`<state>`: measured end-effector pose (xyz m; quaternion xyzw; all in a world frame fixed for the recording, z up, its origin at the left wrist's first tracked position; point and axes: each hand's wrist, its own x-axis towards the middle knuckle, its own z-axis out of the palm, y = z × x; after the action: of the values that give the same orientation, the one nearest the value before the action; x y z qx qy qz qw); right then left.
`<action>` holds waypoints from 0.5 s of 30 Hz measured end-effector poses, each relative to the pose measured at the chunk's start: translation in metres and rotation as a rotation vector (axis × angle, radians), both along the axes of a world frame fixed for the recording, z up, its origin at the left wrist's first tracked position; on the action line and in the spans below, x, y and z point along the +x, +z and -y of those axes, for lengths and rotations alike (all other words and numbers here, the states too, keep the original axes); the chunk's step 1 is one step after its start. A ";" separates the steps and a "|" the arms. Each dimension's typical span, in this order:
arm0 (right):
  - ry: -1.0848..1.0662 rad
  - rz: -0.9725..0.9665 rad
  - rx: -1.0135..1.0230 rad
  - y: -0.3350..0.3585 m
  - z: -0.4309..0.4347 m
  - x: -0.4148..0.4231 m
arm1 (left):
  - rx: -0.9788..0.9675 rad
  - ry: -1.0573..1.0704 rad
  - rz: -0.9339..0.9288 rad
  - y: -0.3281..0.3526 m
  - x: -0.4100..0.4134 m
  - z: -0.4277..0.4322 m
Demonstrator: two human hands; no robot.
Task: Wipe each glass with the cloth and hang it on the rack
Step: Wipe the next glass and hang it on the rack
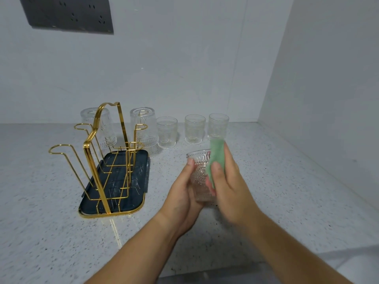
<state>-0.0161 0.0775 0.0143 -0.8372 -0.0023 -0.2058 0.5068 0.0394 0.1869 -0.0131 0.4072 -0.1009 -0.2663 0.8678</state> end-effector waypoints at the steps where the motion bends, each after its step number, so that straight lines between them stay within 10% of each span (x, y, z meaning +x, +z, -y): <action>1: -0.015 0.016 0.058 0.003 0.000 0.009 | -0.007 -0.005 -0.018 0.001 0.000 0.000; 11: 0.071 0.047 -0.184 -0.032 -0.011 -0.033 | 0.018 0.012 0.037 0.007 -0.003 -0.004; 15: 0.023 0.006 0.034 -0.015 0.000 -0.015 | 0.076 -0.058 0.080 0.001 -0.001 0.002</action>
<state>-0.0308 0.0773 -0.0011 -0.8278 -0.0099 -0.2026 0.5231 0.0381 0.1849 -0.0120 0.4472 -0.1370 -0.2782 0.8390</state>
